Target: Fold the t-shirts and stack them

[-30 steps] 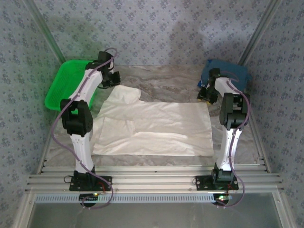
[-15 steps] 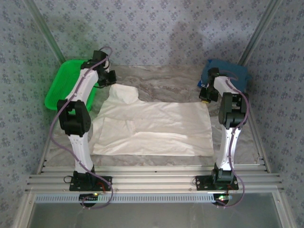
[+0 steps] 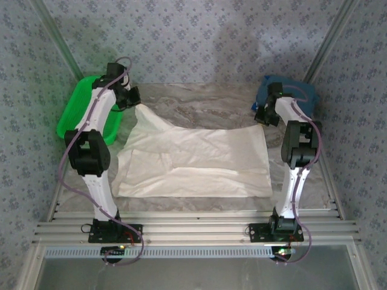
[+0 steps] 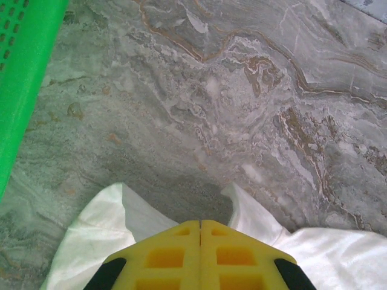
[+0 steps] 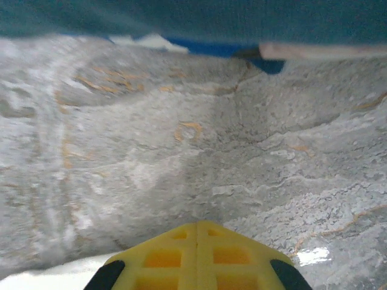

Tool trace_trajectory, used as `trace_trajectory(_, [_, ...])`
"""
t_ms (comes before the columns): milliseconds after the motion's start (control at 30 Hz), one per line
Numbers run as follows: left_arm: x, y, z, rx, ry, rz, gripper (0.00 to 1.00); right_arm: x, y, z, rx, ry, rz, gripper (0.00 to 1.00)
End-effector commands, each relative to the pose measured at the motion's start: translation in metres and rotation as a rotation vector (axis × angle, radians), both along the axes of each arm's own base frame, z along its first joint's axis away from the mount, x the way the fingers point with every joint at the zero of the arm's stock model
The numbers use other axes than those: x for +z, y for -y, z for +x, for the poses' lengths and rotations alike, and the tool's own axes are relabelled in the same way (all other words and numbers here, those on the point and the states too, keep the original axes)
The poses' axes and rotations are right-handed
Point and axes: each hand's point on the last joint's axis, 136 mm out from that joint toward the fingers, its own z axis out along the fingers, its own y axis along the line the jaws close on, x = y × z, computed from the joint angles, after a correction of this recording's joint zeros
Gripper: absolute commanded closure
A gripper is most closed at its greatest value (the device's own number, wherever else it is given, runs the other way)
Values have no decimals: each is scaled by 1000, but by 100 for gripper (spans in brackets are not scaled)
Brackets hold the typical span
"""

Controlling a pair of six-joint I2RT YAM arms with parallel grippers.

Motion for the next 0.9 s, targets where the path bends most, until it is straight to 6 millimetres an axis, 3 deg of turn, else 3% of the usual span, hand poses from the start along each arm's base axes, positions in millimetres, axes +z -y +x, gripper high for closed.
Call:
trace_trajectory(0, [19,2,-3,-22,48,-34,100,21,1,8,-22,73,32,100])
trace_trajectory(233, [27,4,-8,-32,61,-42,100,32,1,4,-19,125,37,100])
trace_trajectory(433, [38,4,-27,-22,73,-59,100,41,-1,-11,5,137,39,100])
trace_trajectory(700, [42,2,-82,26,94,-95,100,58,3,-40,17,176,25,100])
trace_trajectory(867, [41,-8,-121,71,112,-76,100,58,6,-61,18,169,19,100])
